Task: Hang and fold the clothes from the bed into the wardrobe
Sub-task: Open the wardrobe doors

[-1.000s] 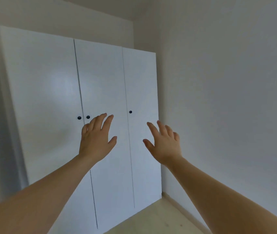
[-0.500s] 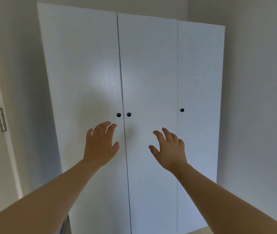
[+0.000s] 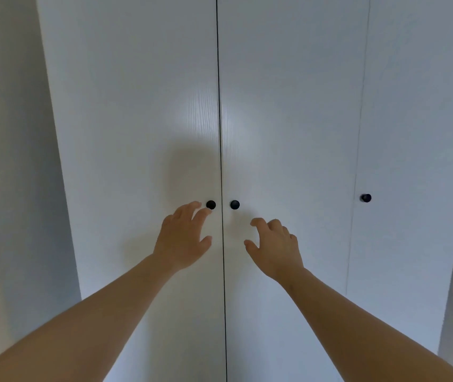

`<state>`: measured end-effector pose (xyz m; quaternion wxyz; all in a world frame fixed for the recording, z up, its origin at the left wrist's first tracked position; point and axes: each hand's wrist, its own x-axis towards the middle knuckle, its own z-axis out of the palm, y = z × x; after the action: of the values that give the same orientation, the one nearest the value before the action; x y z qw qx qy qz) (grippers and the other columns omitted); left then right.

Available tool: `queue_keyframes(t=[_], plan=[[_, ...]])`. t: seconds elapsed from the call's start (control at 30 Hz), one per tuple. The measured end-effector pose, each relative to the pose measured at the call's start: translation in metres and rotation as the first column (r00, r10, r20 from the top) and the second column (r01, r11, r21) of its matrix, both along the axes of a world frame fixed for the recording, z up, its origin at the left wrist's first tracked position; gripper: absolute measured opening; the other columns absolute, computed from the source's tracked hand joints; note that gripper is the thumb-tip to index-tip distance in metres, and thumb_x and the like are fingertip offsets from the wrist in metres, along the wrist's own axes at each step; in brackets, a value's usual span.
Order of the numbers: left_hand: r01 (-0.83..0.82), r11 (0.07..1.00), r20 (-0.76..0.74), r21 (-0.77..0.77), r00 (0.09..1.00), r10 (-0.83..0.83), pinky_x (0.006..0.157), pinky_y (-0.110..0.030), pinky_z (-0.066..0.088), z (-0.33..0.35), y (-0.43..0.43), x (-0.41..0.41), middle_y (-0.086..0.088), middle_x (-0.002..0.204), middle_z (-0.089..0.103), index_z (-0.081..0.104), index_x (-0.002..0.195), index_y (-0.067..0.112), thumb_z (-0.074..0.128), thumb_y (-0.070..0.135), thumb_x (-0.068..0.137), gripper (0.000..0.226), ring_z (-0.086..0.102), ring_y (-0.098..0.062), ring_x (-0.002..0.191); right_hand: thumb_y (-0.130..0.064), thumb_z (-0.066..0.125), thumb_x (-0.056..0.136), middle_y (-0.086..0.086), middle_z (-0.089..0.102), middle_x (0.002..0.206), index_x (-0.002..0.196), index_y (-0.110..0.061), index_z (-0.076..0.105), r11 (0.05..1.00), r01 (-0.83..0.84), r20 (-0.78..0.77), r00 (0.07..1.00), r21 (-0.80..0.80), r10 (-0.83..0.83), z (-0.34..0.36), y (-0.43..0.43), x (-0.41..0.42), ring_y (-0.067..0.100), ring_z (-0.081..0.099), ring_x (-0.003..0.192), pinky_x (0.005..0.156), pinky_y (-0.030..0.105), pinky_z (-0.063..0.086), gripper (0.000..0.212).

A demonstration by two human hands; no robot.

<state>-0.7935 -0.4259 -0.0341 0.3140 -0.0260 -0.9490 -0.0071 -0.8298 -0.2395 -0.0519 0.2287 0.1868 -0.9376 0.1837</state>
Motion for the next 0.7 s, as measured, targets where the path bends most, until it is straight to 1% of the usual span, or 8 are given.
queue_keyframes(t=[0.03,0.1,0.23,0.33,0.43,0.53,0.6,0.7], plan=[[0.012,1.000,0.019,-0.001,1.000,-0.012,0.107,-0.033,0.023,0.002,-0.005,-0.016,0.003,0.148,0.023,0.029,0.142,0.023,0.045,0.035,0.092,0.054,0.023,-0.016,0.136,-0.036,0.044,0.094,0.006,0.047,0.124,0.135,-0.024,0.037,1.000,-0.001,0.008,1.000,-0.010,0.001,0.001,-0.006,-0.015,0.023,0.047,0.112,0.094,0.032,0.033,0.044],[0.049,0.999,0.014,0.019,0.999,-0.049,0.102,-0.030,0.027,0.005,-0.011,-0.039,0.004,0.141,0.030,0.033,0.139,0.023,0.045,0.032,0.092,0.049,0.030,-0.017,0.130,-0.034,0.045,0.094,0.005,0.048,0.121,0.134,-0.024,0.039,1.000,-0.003,0.020,1.000,-0.027,0.004,0.004,-0.017,-0.037,0.022,0.047,0.110,0.093,0.032,0.033,0.042],[0.102,0.993,-0.040,0.062,0.994,-0.100,0.098,-0.028,0.030,0.008,-0.025,-0.080,0.005,0.136,0.035,0.039,0.132,0.024,0.047,0.028,0.091,0.042,0.036,-0.017,0.123,-0.033,0.044,0.093,0.005,0.048,0.124,0.137,-0.026,0.035,0.999,-0.007,0.009,1.000,-0.046,0.007,0.009,-0.045,-0.082,0.024,0.046,0.113,0.093,0.033,0.034,0.045],[0.133,0.987,-0.031,0.092,0.991,-0.130,0.098,-0.029,0.032,0.012,-0.037,-0.111,0.006,0.137,0.034,0.037,0.134,0.025,0.049,0.030,0.090,0.045,0.036,-0.017,0.124,-0.031,0.043,0.094,0.005,0.048,0.126,0.136,-0.025,0.035,0.995,-0.003,-0.007,1.000,-0.099,0.003,0.013,-0.068,-0.115,0.025,0.047,0.110,0.090,0.034,0.035,0.044],[0.163,0.972,-0.012,0.171,0.987,-0.163,0.099,-0.029,0.033,0.010,-0.042,-0.128,0.005,0.138,0.035,0.037,0.136,0.024,0.051,0.029,0.090,0.049,0.035,-0.018,0.126,-0.027,0.036,0.097,0.005,0.050,0.123,0.135,-0.021,0.036,0.993,0.038,-0.047,0.998,-0.109,-0.043,0.011,-0.081,-0.137,0.026,0.047,0.109,0.087,0.033,0.036,0.039],[0.188,0.957,-0.016,0.221,0.982,-0.189,0.099,-0.027,0.033,0.005,-0.050,-0.141,0.005,0.137,0.037,0.039,0.135,0.023,0.053,0.027,0.089,0.049,0.037,-0.017,0.125,-0.024,0.033,0.098,0.005,0.053,0.113,0.121,-0.015,0.046,0.988,0.077,-0.084,0.992,-0.134,-0.089,0.005,-0.095,-0.152,0.025,0.048,0.103,0.078,0.029,0.031,0.028],[0.194,0.949,-0.007,0.248,0.980,-0.199,0.099,-0.027,0.034,0.002,-0.055,-0.148,0.006,0.136,0.037,0.039,0.135,0.022,0.054,0.026,0.089,0.049,0.037,-0.017,0.125,-0.024,0.034,0.097,0.004,0.053,0.113,0.116,-0.014,0.047,0.982,0.097,-0.087,0.990,-0.163,-0.112,0.001,-0.100,-0.158,0.024,0.049,0.102,0.077,0.028,0.028,0.025],[0.185,0.941,0.018,0.284,0.980,-0.198,0.098,-0.027,0.033,-0.002,-0.057,-0.151,0.006,0.138,0.036,0.038,0.135,0.022,0.054,0.024,0.089,0.048,0.036,-0.017,0.126,-0.026,0.040,0.094,0.002,0.050,0.119,0.123,-0.019,0.043,0.959,0.132,-0.080,0.984,-0.251,-0.157,-0.003,-0.098,-0.158,0.024,0.047,0.102,0.079,0.029,0.031,0.030]])
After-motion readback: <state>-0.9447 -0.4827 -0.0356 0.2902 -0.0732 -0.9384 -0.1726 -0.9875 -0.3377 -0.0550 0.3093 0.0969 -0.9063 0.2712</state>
